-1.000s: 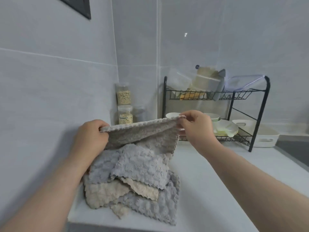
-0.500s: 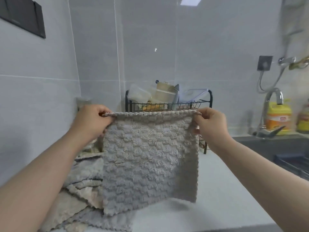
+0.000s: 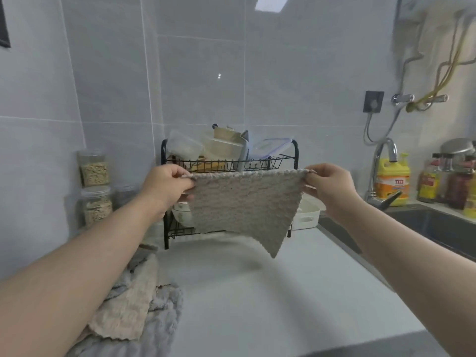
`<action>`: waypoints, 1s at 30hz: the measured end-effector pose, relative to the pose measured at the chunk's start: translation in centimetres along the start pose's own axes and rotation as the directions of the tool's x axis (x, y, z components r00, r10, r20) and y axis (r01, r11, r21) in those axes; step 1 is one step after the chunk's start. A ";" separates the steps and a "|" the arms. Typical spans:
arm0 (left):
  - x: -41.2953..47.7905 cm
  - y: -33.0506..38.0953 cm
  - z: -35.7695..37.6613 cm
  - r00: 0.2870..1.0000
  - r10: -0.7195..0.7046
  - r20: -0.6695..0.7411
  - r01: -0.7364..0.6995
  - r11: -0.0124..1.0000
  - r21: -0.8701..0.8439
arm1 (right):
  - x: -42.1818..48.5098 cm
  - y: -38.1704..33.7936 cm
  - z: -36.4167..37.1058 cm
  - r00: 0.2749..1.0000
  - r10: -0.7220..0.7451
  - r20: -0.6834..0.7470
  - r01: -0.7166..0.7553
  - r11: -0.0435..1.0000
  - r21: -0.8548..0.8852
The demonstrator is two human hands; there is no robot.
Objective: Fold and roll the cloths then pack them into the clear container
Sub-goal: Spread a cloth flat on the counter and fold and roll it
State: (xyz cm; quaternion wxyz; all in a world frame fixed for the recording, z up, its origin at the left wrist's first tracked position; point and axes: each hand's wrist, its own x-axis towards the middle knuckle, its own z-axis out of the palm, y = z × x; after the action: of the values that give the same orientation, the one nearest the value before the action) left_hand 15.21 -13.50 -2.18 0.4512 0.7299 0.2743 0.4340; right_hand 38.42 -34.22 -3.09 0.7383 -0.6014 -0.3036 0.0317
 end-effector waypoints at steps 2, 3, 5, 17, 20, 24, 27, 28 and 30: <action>-1.7 -1.2 0.1 0.997 -0.025 0.077 0.016 0.993 0.115 | -0.9 0.9 -1.1 0.999 0.044 0.021 -0.042 0.997 -0.058; -2.6 -2.0 0.2 0.994 -0.039 0.106 0.018 0.982 0.190 | -1.5 1.5 -1.6 0.996 0.076 0.039 -0.072 0.993 -0.089; -4.6 -3.9 0.4 0.987 -0.066 0.146 0.023 0.960 0.280 | -2.9 3.0 -2.5 0.987 0.136 0.083 -0.124 0.984 -0.131; -12.9 -11.0 0.0 0.712 -0.275 0.646 -0.160 0.832 0.531 | -10.7 7.8 -6.9 0.716 0.555 0.424 -0.037 0.637 -0.770; -12.3 -11.2 0.6 0.796 -0.222 0.563 -0.110 0.861 0.496 | -10.9 7.8 -6.0 0.766 0.500 0.403 0.095 0.532 -0.841; -12.5 -12.4 2.4 0.771 -0.197 0.605 -0.373 0.630 0.681 | -11.8 9.9 -3.5 0.802 0.330 0.498 0.363 0.392 -0.845; -12.8 -13.9 3.6 0.692 -0.300 0.657 -0.481 0.487 0.729 | -12.5 12.6 -2.2 0.709 0.421 0.566 0.505 0.256 -0.824; -12.7 -14.4 3.8 0.685 -0.315 0.657 -0.495 0.461 0.737 | -12.3 13.2 -2.1 0.704 0.437 0.559 0.517 0.224 -0.826; -12.3 -15.1 4.2 0.685 -0.321 0.654 -0.517 0.418 0.747 | -11.5 14.0 -2.4 0.711 0.436 0.552 0.515 0.213 -0.830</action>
State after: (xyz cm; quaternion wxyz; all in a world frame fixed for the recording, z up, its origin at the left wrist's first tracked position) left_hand 12.95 -18.36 -21.34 0.0246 0.9736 0.2124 -0.0792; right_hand 34.67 -37.16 -20.72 0.0112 -0.8509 -0.5239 0.0381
